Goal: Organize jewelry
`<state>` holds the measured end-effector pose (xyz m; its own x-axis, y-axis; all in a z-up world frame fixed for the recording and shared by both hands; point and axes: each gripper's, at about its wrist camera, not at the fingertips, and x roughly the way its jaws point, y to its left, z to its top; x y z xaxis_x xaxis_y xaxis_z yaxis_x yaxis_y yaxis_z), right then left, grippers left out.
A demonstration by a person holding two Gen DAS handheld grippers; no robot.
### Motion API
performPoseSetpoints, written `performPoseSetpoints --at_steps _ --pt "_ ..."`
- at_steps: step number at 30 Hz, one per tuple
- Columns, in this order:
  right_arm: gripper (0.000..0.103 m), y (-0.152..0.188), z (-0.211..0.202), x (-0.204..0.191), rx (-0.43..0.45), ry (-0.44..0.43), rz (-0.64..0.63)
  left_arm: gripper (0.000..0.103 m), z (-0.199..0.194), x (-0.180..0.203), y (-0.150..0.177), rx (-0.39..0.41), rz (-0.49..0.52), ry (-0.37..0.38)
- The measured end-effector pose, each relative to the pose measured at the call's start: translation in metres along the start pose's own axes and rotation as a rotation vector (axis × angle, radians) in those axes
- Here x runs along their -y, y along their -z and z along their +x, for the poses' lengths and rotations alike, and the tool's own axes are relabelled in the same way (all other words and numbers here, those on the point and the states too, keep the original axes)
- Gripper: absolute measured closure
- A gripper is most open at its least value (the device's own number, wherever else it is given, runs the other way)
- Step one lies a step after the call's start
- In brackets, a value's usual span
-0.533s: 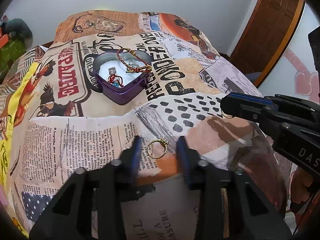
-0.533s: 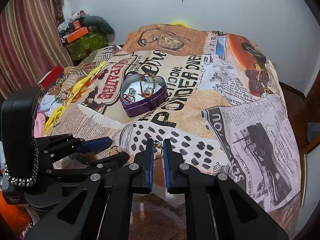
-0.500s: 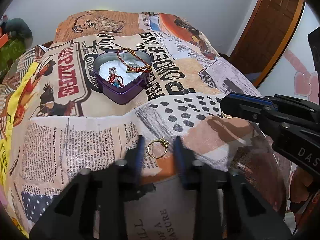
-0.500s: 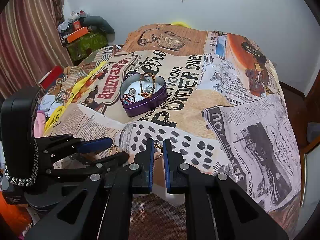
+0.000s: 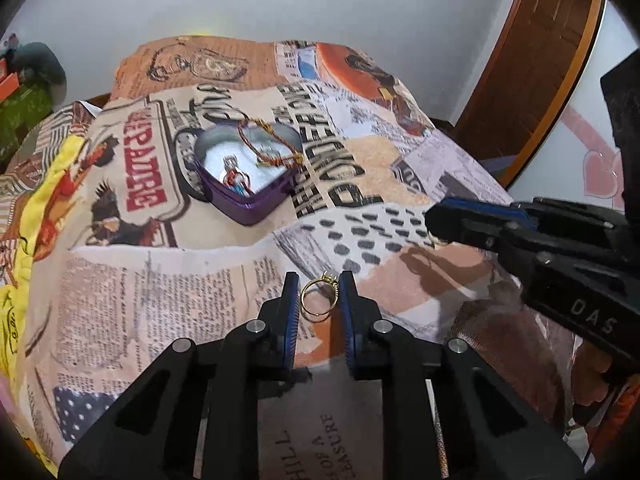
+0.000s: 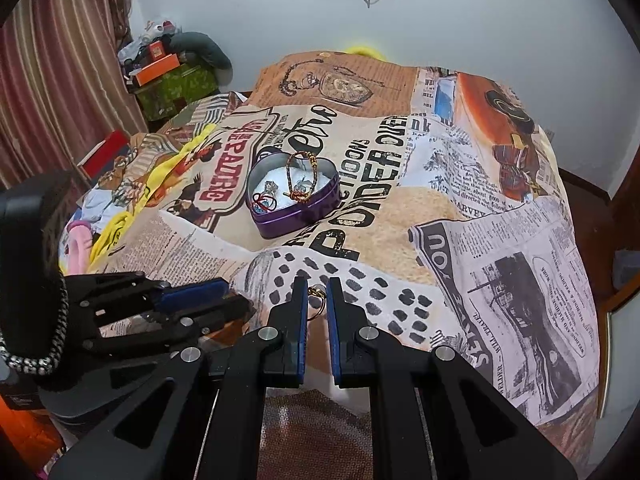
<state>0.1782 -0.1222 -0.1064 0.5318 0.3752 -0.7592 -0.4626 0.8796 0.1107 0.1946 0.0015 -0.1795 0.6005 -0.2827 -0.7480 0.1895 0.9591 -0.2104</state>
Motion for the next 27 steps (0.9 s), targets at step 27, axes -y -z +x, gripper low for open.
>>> performPoseSetpoints --at_steps 27 --pt "0.095 -0.069 0.024 -0.018 0.101 -0.039 -0.024 0.085 -0.01 -0.062 -0.067 0.159 -0.059 -0.066"
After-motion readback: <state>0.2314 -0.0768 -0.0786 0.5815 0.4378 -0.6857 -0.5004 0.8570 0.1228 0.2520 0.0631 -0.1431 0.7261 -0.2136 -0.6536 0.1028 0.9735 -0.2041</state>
